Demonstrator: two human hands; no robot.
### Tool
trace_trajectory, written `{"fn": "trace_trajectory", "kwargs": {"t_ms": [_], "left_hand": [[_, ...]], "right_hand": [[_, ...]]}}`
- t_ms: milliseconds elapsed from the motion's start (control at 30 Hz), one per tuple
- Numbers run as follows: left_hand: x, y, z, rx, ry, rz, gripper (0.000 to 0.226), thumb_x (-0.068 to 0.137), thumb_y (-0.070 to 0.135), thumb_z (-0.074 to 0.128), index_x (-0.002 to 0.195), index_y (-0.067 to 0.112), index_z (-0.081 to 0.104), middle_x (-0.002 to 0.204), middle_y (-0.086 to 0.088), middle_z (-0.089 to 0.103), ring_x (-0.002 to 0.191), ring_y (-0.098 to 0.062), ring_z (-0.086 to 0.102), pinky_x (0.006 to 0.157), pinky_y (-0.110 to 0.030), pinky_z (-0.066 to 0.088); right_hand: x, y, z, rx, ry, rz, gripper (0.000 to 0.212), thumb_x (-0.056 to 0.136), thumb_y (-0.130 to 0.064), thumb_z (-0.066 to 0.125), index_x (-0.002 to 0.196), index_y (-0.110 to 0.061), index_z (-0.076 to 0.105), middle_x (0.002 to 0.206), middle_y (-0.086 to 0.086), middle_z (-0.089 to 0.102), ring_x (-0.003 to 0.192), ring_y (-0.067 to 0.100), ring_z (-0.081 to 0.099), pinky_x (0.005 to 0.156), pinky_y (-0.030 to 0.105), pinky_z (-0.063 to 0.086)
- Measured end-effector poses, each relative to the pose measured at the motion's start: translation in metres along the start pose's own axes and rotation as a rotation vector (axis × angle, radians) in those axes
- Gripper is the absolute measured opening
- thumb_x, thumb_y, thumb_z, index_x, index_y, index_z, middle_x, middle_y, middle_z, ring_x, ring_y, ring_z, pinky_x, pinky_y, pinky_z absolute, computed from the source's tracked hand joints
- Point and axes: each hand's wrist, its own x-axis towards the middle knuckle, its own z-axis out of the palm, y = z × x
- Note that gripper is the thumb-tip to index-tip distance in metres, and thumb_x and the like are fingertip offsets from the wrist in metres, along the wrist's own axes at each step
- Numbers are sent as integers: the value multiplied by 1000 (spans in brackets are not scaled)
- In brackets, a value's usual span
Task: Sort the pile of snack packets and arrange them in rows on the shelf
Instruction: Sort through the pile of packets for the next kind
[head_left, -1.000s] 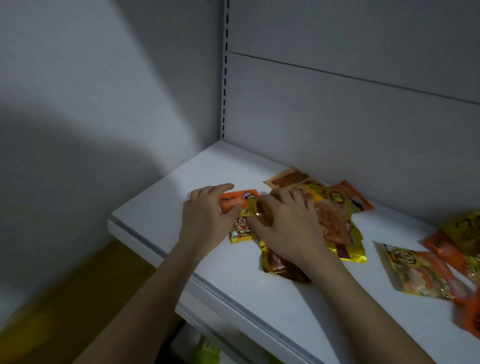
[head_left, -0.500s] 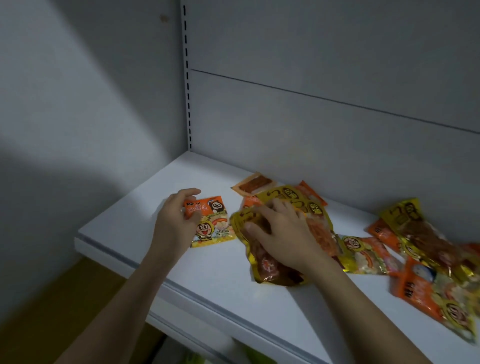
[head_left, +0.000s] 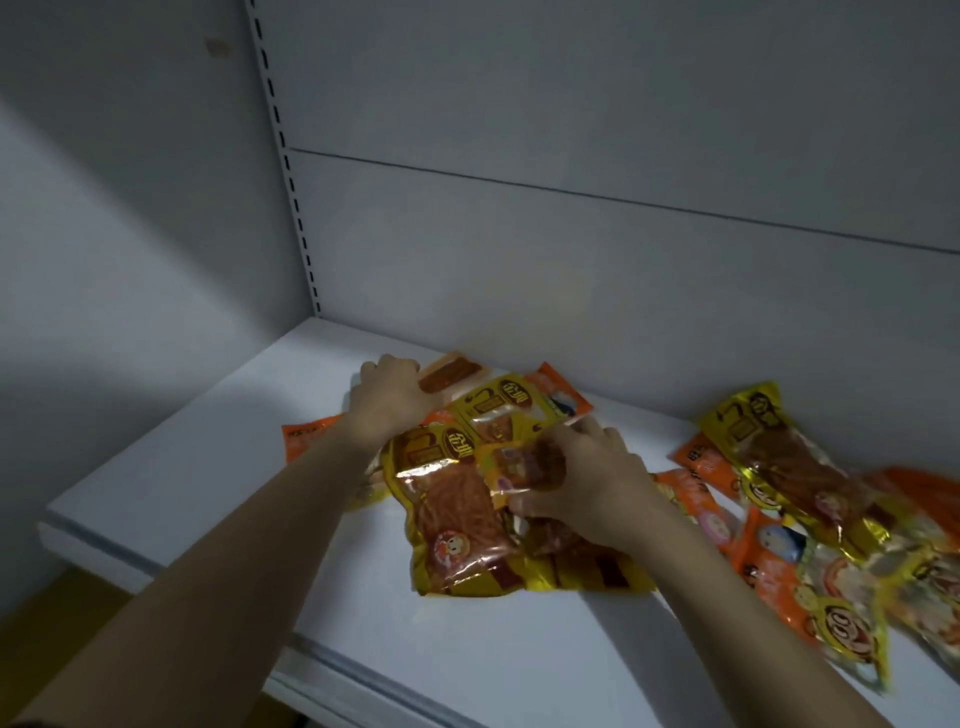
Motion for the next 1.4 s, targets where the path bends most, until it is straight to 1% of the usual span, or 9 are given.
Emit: {"fn": "trace_trajectory", "kwargs": {"t_ms": [267,400,467,600,700,867,1067,1233,1400], "left_hand": [[-3,24,-19,-142,-95,-274,72,44,37,84,110,12,67,128,-14,60,123,-33,53,105,-40,46],[-10,38,-17,-104,-76,-280,21,79,11,79,89,11,60,90,-9,57,94,-26,57,81,-33,48],[-14,43,-18,-56,-50,-278,20,81,8,77,82,17,59,87,-3,55,93,-25,54,86,-31,48],[-17,38,-28,25,-4,-286,26,76,20,75,94,29,59,114,-6,62,116,-29,53,102,-39,47],[-19,35,-28,93,-3,-213,24,82,9,63,98,23,52,105,-9,64,104,-30,60,94,-38,49],[-42,47,-46,-91,200,-75,32,81,1,75,109,14,65,98,-11,69,81,-25,66,76,-36,56],[-136,71,-50,-1127,102,-76,28,93,1,66,117,5,55,100,-15,72,79,-25,75,62,-34,62],[-190,68,-14,-1264,-64,-36,21,105,29,48,119,14,55,107,-16,72,91,-34,74,72,-47,62],[-201,104,6,-1291,-81,189,27,101,11,57,127,14,61,113,-6,74,97,-23,74,64,-35,61]], "right_hand": [[8,43,-1,46,52,-366,56,89,-60,56,138,-34,51,131,-8,46,118,17,43,96,33,40],[4,55,20,365,417,-391,26,104,-31,46,125,-25,58,113,-4,64,101,20,60,79,29,43],[6,56,18,605,533,-327,26,103,-23,48,127,-20,57,106,-2,67,95,17,61,73,24,40],[5,49,7,1089,436,-195,17,100,-18,54,113,-28,58,95,-18,70,92,-4,64,70,8,44],[4,45,7,1292,341,-224,23,99,-9,56,115,-24,62,100,-17,72,94,-1,68,78,16,53],[-4,42,-4,1315,302,-248,17,98,-6,56,108,-16,65,95,2,74,67,9,70,57,25,55],[-23,3,-8,1183,317,-219,6,96,-9,60,91,-10,61,66,-10,66,56,2,59,57,21,47],[-45,-14,7,1011,346,-174,16,89,-34,64,97,-20,67,90,1,72,85,19,70,81,45,56],[-74,20,-12,888,446,-49,10,92,-27,66,98,-19,70,86,-9,72,78,2,67,68,22,51]]}}
